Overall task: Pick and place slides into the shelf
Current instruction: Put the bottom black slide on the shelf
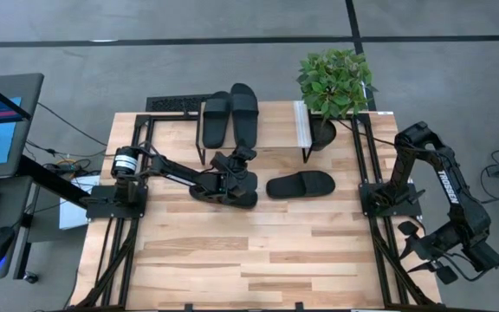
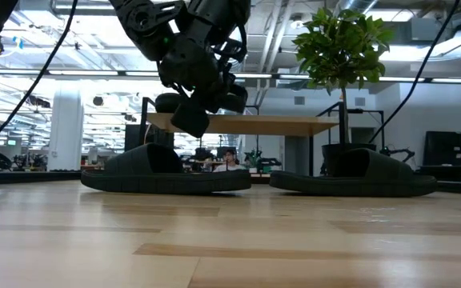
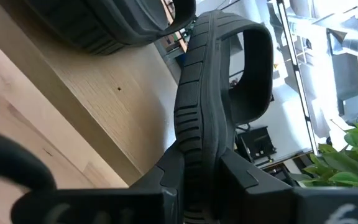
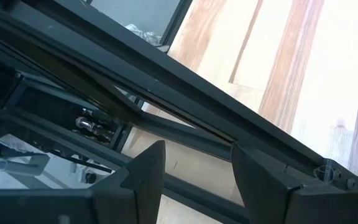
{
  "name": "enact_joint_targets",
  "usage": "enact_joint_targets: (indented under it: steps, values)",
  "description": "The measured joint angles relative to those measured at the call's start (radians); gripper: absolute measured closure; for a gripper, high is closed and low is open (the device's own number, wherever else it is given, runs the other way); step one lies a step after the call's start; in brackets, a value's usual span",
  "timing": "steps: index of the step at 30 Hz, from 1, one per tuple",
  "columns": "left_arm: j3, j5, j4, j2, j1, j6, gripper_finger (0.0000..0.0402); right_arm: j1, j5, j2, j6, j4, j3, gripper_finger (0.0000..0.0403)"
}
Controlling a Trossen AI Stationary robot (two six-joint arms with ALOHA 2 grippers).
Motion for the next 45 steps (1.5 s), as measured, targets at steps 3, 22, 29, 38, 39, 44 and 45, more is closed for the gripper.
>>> enact_joint_targets:
  steps: [3,22,29,38,39,44,45]
  values:
    - [0.000,-0.007,0.000,0.000,0.001,-0.007,0.0365,0.000,0.000,0.000,0.000,0.000,0.000,0.0225]
    - [0.000,-0.007,0.002,0.001,0.010,-0.009,0.0295,0.000,0.001,0.000,0.000,0.003,0.000,0.0225]
    - [0.000,-0.011,0.010,0.001,0.010,-0.011,0.0276,0.000,0.001,0.000,0.000,0.003,0.000,0.0225]
    - [0.000,-0.010,0.036,0.002,-0.006,0.027,0.0275,0.000,0.001,0.000,0.000,0.003,0.000,0.0225]
    - [0.000,-0.010,0.036,0.002,-0.007,0.028,0.0274,0.000,0.001,0.000,0.000,0.003,0.000,0.0225]
    - [0.000,-0.014,0.035,0.002,-0.009,0.038,0.0274,0.000,0.001,0.000,0.000,0.003,0.000,0.0225]
    - [0.000,-0.014,0.034,0.002,-0.009,0.040,0.0274,0.000,0.001,0.000,0.000,0.003,0.000,0.0225]
